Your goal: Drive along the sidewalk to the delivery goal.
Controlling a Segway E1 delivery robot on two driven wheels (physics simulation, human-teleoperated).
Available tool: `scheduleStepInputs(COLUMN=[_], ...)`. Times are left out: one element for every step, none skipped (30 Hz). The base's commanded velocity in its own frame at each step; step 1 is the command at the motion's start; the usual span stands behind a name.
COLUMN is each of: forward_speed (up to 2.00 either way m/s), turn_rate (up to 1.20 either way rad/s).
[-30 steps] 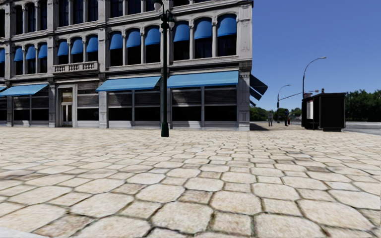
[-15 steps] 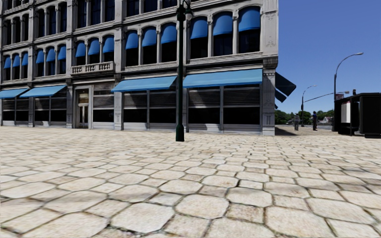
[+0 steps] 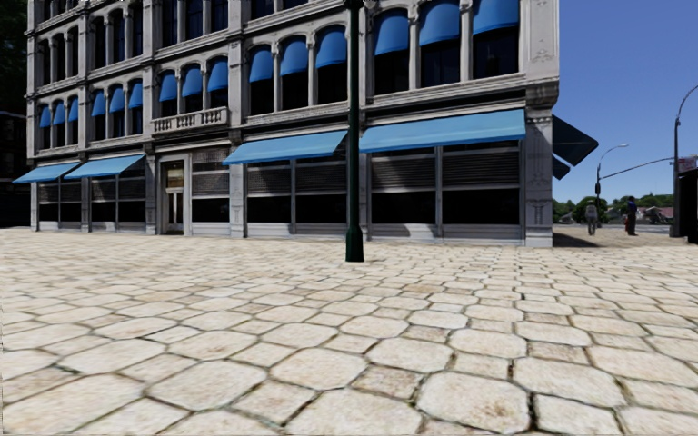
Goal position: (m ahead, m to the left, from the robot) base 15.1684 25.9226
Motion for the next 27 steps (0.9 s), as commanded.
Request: scheduleStepInputs(forward_speed=[1.97, 1.97, 1.97, 1.97, 1.97, 1.97, 1.97, 1.96, 1.96, 1.96, 1.96, 1.96, 1.96, 1.96, 1.96, 1.96, 1.96, 1.96, 1.96, 1.96, 1.96, 1.96, 1.96, 1.96, 1.96, 1.96, 1.96], turn_rate=[0.42, 0.44, 0.44, 0.44, 0.44, 0.44, 0.45, 0.52, 0.56, 0.56, 0.58, 0.58, 0.58, 0.58, 0.58, 0.58, 0.58, 0.58, 0.58, 0.58, 0.58, 0.58, 0.58, 0.58, 0.58, 0.58, 0.58])
